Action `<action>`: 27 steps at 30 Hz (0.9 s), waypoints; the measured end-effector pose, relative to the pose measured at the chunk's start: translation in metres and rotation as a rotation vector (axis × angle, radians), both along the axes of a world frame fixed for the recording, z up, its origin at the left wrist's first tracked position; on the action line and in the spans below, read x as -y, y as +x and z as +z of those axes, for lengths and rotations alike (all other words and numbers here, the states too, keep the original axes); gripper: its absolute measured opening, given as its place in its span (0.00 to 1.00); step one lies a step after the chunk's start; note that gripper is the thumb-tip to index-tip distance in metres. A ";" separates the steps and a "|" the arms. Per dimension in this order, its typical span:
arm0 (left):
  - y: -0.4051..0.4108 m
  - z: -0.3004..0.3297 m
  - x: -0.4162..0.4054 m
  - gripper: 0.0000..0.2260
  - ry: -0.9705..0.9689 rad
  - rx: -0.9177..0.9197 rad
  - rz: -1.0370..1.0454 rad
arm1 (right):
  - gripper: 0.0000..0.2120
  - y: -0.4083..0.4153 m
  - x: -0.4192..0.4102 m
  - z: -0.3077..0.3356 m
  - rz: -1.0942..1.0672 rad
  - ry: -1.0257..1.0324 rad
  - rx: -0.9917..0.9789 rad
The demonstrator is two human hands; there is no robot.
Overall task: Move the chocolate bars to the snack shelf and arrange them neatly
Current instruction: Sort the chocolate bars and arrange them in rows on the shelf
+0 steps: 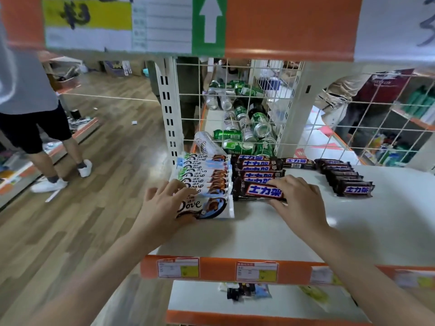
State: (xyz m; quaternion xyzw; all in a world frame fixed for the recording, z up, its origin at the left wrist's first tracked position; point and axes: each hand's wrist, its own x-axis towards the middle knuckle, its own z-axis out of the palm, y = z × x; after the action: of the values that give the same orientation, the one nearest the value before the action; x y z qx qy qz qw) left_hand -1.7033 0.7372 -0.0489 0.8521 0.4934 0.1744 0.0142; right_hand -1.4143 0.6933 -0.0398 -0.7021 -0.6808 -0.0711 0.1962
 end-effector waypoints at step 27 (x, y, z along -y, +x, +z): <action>0.083 0.012 -0.017 0.22 0.000 0.071 -0.228 | 0.19 0.031 0.009 0.003 -0.123 -0.051 0.027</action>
State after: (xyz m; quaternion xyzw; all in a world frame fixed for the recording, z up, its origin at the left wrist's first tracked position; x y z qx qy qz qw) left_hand -1.6198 0.7546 -0.0371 0.8960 0.3923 0.2017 0.0512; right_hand -1.3837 0.6841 -0.0371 -0.7463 -0.6406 -0.0752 0.1642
